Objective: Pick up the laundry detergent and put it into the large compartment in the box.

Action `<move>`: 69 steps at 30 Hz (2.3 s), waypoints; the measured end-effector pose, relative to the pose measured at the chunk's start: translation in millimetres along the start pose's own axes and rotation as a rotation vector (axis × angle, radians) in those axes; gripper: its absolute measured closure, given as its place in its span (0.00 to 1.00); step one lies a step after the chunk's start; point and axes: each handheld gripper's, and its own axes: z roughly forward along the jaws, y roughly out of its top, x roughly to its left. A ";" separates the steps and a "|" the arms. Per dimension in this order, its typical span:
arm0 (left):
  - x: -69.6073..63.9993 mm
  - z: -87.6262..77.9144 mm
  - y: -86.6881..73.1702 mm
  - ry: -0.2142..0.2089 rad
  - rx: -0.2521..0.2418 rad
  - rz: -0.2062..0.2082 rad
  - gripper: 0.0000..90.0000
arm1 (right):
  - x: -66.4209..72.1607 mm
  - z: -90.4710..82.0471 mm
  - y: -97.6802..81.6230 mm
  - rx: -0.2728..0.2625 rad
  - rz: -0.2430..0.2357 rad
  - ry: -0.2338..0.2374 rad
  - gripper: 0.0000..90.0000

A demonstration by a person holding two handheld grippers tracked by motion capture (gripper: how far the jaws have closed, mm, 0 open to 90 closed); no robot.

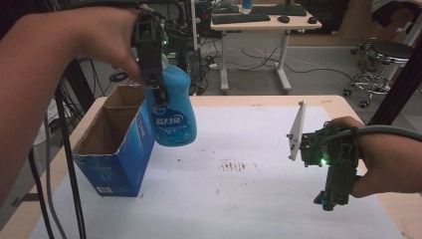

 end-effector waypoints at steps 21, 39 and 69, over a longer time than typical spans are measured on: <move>-8.8 -42.1 -46.6 0.000 -0.041 -0.146 0.43 | 7.9 -3.7 12.7 0.006 -0.022 -0.012 0.13; -1.7 -55.0 -97.5 0.004 -0.033 -0.292 0.43 | 6.6 -1.6 19.0 0.014 -0.033 -0.004 0.13; 17.7 -34.2 -125.9 -0.025 0.057 -0.557 0.43 | 4.1 -0.6 26.9 0.023 -0.043 0.002 0.13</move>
